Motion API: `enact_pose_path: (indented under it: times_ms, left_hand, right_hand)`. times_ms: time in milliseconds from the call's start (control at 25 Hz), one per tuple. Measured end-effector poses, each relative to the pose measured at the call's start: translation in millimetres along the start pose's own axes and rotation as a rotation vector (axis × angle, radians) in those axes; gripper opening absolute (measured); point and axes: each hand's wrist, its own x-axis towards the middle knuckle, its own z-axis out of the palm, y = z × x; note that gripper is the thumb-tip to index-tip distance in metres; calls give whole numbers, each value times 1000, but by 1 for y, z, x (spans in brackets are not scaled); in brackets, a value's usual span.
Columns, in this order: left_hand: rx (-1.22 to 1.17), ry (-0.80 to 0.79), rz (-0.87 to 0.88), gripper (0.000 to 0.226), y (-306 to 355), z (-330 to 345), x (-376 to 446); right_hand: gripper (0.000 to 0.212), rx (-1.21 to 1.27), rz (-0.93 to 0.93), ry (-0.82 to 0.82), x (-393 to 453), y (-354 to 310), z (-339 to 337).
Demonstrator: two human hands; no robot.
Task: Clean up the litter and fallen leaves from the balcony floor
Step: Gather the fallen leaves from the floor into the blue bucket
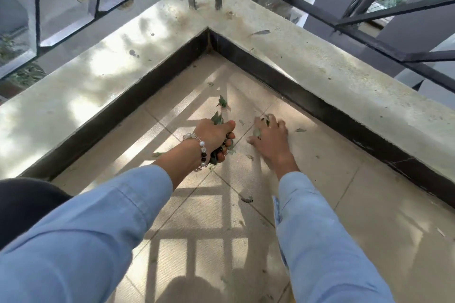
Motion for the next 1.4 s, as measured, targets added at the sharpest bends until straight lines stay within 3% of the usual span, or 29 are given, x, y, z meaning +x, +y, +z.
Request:
enact_pose_path:
  times_ms: [120,200,360,440,560,760,840,960,1040,1080,1200,1320,1400]
  left_hand:
    - [-15,-20,16,38,1,9,0]
    - [-44,-39,46,36,1,14,-1]
    - [-47,30,103,30,-5,21,7]
    - [-19,116,123,32,-5,26,14]
    - [-26,152,88,54,-2,36,15]
    - [-223,148,45,55,-3,37,27]
    - [-304,149,90,47,3,38,23]
    - [-416,100,124,32,18,37,15]
    - [-377,106,133,28,21,31,12]
    - [-350,112,123,27,19,27,11]
    - [-282,153,96,27,13,20,10]
    - [-227,195,92,27,12,14,12]
    - [-202,186,89,27,12,12,14]
  right_hand:
    - [32,110,95,98,-22,-17,6]
    - [26,342,194,119,-28,-21,1]
    - [18,1526,377,182,-44,-33,-42]
    - [18,1819,387,231,-55,-56,-56]
    - [22,1625,402,245,-75,-91,-60]
    - [47,852,21,211,-91,-81,-56]
    - [56,943,0,225,-83,-63,-63]
    - [56,1226,331,412,-62,-27,-76]
    - [35,988,557,389,-39,8,-63]
    - [29,771,579,321,-30,26,-51]
    - [49,427,477,40,-19,40,-21]
    - [41,358,338,102,-23,6,-6]
    - [38,335,190,59,-34,-22,1]
